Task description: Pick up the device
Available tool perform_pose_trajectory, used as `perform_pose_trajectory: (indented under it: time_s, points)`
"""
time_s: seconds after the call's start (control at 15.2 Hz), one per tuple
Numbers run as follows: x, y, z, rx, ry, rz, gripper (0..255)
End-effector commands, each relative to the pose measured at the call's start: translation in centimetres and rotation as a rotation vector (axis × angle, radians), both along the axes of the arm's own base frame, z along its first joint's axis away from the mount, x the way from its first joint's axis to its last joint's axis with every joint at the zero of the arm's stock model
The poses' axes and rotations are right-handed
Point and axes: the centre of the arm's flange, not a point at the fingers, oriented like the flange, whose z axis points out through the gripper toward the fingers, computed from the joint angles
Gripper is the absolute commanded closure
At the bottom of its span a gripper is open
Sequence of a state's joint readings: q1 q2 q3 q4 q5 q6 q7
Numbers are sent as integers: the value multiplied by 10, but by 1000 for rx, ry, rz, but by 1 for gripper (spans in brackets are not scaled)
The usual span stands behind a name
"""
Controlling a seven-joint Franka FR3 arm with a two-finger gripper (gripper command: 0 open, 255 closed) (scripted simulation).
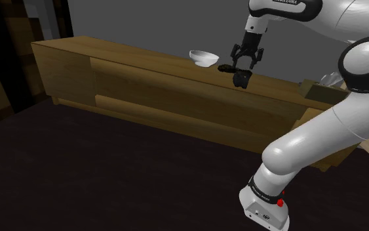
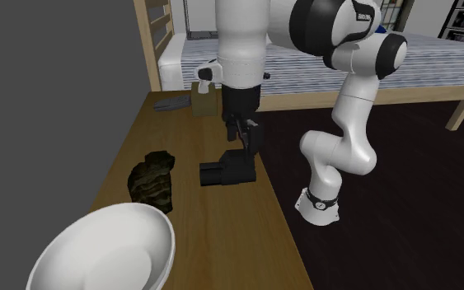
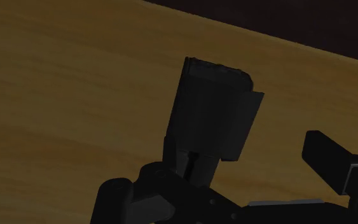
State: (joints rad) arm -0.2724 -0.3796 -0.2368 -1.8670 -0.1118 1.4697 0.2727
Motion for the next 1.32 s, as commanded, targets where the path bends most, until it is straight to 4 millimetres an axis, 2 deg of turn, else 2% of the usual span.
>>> perform_pose_trajectory:
  time_s: [0.0, 0.46, 0.59, 0.66, 1.25]
  points:
    - [-1, -27, -1, 8, 12, -66, 0]
    - [-1, -27, -38, 8, 12, -66, 0]
    - [-1, -27, -41, 8, 12, -66, 0]
    - [-1, -26, -40, 8, 12, -66, 255]
    - [-1, -27, -41, 8, 12, -66, 255]
